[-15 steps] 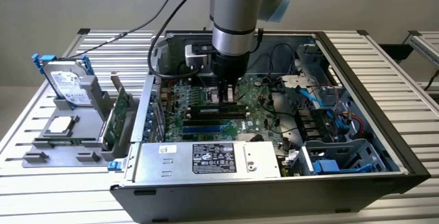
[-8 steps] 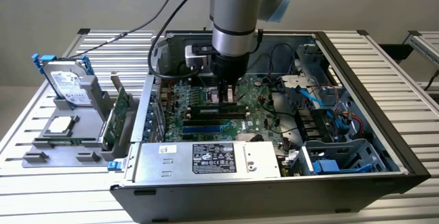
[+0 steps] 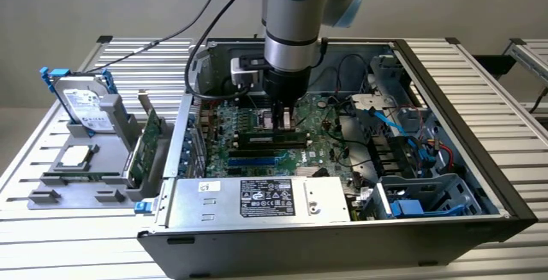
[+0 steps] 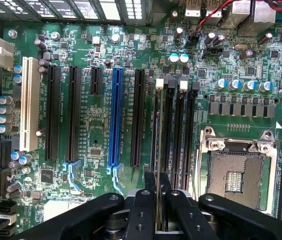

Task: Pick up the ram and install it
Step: 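Insert the ram into the slot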

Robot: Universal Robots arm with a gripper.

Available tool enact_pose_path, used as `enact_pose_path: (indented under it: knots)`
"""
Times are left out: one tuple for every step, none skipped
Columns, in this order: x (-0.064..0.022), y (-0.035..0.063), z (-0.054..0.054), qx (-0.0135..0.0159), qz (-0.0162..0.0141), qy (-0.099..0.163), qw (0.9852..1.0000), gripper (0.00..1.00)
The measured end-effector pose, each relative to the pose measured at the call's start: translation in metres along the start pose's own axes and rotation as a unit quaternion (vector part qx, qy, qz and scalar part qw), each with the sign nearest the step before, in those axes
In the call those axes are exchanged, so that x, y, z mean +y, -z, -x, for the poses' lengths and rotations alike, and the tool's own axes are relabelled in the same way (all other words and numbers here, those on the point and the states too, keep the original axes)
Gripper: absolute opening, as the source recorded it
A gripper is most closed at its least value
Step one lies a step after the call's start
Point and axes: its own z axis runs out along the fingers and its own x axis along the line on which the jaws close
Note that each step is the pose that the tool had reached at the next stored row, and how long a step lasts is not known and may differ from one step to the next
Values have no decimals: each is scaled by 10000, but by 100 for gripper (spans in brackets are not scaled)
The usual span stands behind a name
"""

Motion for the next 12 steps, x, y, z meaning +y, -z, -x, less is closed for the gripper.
enact_pose_path:
  knots:
    - [1,-2,0,0,0,0,10000,15]
    - [1,-4,0,0,0,0,10000,15]
    - [1,-5,0,0,0,0,10000,15]
    - [1,-7,0,0,0,0,10000,15]
    - [1,-9,1,0,0,0,10000,15]
    - [1,-10,0,0,0,0,10000,15]
    - [1,-11,1,0,0,0,10000,15]
    - [1,-13,1,0,0,0,10000,15]
    - [1,-14,1,0,0,0,10000,15]
    - [2,-15,1,0,0,0,10000,15]
    - [2,-16,1,0,0,0,10000,15]
    - [3,-16,1,0,0,-1,10000,15]
